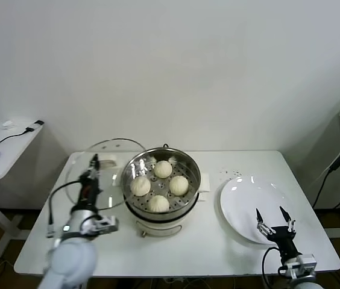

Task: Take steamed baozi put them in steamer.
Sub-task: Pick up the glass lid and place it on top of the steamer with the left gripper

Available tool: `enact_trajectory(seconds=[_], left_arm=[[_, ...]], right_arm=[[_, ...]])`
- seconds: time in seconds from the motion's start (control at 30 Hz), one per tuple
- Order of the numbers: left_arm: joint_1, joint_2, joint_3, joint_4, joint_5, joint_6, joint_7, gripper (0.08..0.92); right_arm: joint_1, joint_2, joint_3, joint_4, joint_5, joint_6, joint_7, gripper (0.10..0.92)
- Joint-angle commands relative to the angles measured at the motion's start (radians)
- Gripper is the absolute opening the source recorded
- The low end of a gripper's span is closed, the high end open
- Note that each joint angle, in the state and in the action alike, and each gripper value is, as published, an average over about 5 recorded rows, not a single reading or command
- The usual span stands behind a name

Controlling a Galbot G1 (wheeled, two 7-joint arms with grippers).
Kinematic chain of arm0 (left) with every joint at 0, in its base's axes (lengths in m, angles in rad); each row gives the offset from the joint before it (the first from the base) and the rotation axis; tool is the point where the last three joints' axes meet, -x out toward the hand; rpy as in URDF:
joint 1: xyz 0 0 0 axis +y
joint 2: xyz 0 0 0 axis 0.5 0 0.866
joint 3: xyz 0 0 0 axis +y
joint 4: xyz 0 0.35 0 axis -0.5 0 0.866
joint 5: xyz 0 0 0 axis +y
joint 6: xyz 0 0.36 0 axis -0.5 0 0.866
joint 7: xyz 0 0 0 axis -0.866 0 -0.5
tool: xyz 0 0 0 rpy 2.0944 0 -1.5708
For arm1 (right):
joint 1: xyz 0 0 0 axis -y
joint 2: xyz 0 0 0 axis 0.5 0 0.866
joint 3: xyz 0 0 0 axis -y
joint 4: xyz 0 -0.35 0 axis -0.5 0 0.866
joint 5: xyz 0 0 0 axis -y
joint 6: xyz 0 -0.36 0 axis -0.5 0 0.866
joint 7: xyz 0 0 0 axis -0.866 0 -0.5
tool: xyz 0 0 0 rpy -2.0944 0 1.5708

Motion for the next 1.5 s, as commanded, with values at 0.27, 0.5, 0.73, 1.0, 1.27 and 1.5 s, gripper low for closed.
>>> enact_trajectory(seconds=[0.27, 0.5, 0.73, 1.0, 1.27, 1.5], left_arm=[[-0.152, -0.285, 0.402, 0.138, 0.312, 0.175, 0.11, 0.133], [-0.189, -0.296, 0.39, 0.238, 0.31, 0.177, 0.086, 0.133], [-0.202, -0.3, 0.374, 0.276, 0.314, 0.172, 0.062, 0.133], [-0.193, -0.297, 0.356, 0.3, 0.338, 0.162, 0.048, 0.133], [-0.195, -0.288, 0.342, 0.306, 0.331, 0.158, 0.041, 0.133], [-0.209, -0.293, 0.342, 0.313, 0.324, 0.154, 0.038, 0.133]], right_arm=[[-0.013, 0.036, 0.01, -0.047, -0.005, 0.082, -0.004, 0.823], [-0.028, 0.043, 0.024, -0.053, 0.0, 0.108, 0.004, 0.823], [-0.031, 0.053, 0.03, -0.062, 0.0, 0.132, 0.014, 0.823], [-0.029, 0.058, 0.031, -0.067, -0.002, 0.145, 0.02, 0.823], [-0.015, 0.07, 0.024, -0.075, -0.014, 0.146, 0.023, 0.823], [0.001, 0.076, 0.017, -0.08, -0.029, 0.147, 0.024, 0.823]])
